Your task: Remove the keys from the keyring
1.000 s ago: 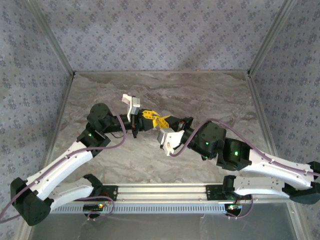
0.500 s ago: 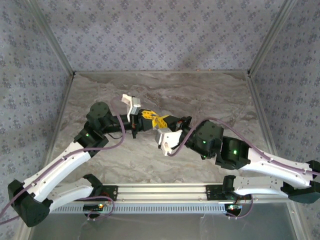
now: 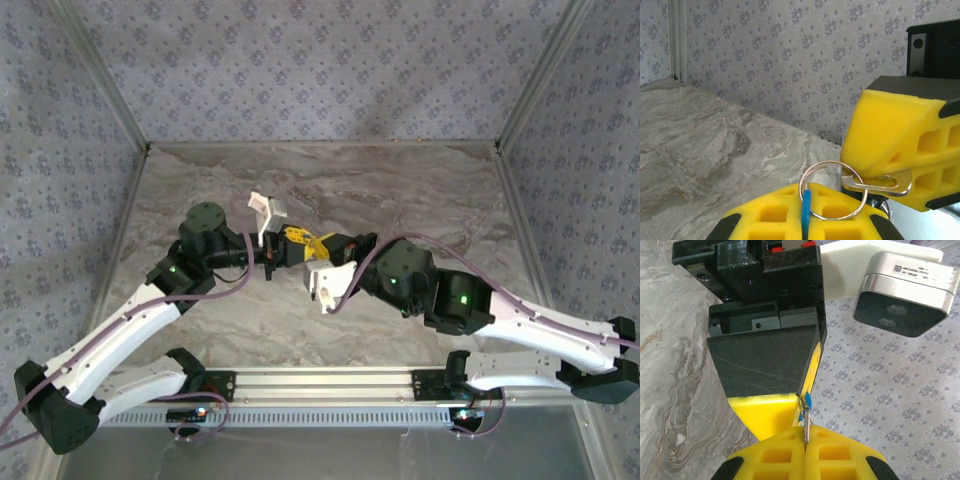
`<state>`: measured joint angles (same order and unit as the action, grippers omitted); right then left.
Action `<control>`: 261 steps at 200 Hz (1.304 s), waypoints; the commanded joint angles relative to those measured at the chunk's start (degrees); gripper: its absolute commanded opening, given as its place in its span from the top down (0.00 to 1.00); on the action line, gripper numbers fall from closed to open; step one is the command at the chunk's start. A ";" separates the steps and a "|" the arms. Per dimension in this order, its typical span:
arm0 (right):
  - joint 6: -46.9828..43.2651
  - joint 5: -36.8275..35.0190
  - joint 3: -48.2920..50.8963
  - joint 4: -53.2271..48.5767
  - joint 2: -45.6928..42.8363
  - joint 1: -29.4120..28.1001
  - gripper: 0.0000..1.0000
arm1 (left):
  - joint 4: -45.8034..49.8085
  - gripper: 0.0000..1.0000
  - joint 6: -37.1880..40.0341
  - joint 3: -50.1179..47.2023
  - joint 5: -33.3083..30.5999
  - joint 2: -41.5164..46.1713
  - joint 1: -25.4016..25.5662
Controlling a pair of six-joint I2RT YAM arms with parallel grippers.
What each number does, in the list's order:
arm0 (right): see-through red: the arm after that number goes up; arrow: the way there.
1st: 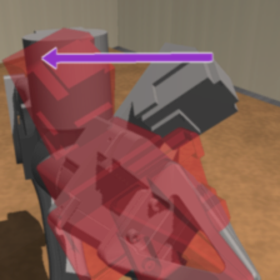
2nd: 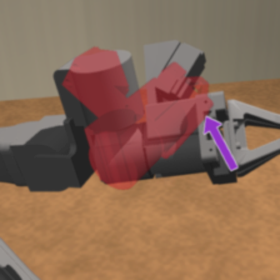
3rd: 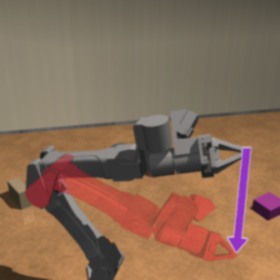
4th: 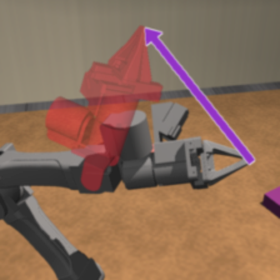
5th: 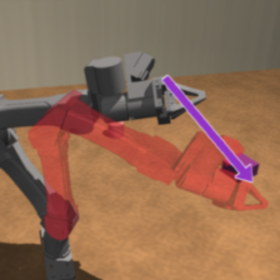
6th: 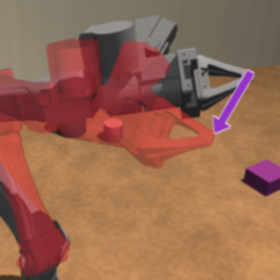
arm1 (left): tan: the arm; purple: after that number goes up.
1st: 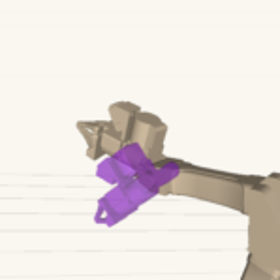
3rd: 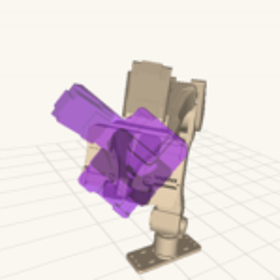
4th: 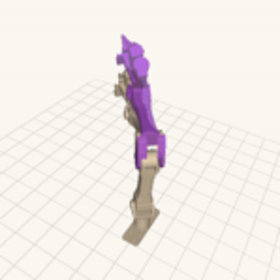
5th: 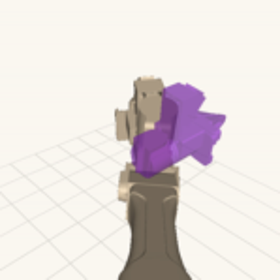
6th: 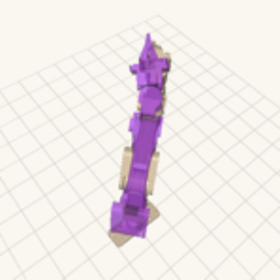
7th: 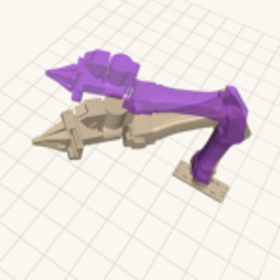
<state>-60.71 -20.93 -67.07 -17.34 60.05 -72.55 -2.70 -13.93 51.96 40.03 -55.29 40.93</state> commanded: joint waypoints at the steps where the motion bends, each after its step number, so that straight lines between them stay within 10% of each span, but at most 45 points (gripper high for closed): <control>1: -3.37 19.36 2.89 -9.66 7.66 -1.86 1.00 | -11.00 1.00 1.01 5.43 2.16 0.62 2.88; 261: -5.33 16.75 4.86 -7.90 6.64 3.47 1.00 | -12.81 1.00 2.93 1.34 2.57 6.82 4.98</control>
<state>-63.09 -10.63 -67.00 -15.57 62.70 -68.86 4.23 -10.11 51.22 34.87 -51.92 42.85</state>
